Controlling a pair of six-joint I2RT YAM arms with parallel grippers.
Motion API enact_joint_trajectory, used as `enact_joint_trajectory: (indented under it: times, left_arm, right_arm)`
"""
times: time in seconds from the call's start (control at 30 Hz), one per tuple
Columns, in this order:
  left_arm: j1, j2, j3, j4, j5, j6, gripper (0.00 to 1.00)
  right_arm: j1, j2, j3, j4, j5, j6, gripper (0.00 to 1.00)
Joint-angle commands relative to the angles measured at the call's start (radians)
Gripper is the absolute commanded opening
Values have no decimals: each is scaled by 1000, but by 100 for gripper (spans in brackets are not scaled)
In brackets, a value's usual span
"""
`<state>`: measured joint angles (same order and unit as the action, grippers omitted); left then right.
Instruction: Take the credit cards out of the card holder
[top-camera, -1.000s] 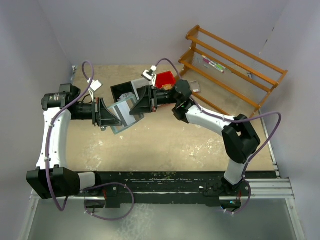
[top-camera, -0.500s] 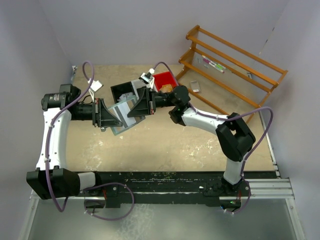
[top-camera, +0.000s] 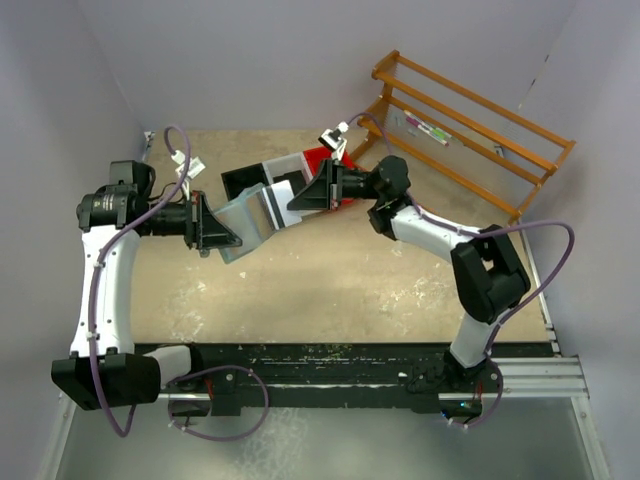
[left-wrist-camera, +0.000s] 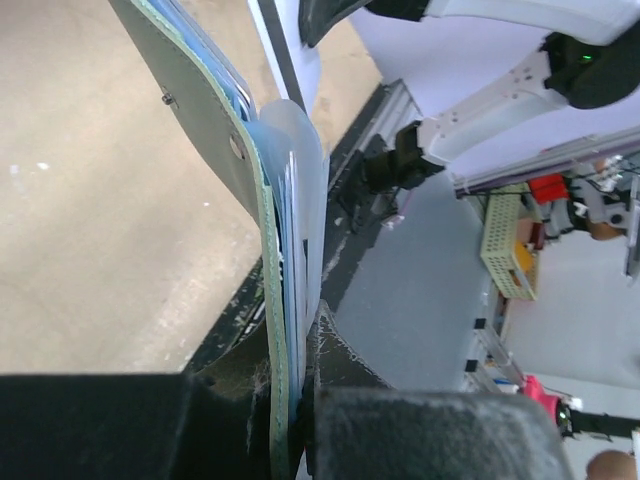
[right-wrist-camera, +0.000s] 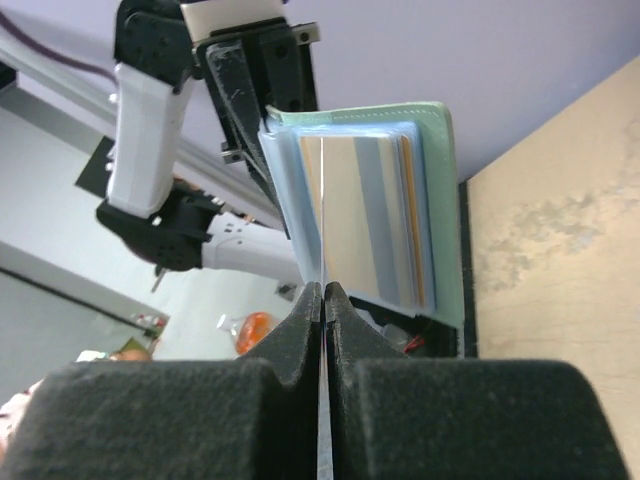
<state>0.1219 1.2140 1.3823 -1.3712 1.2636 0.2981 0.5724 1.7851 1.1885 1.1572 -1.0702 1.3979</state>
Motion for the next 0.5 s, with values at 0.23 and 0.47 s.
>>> enact_joint_trajectory:
  times: [0.23, 0.47]
  left_arm:
    - [2, -49, 95, 209, -444, -161, 0]
    - [1, -46, 129, 158, -311, -122, 0]
  right_arm:
    - [-64, 36, 209, -728, 265, -582, 0]
    - [-10, 275, 439, -792, 377, -627, 0]
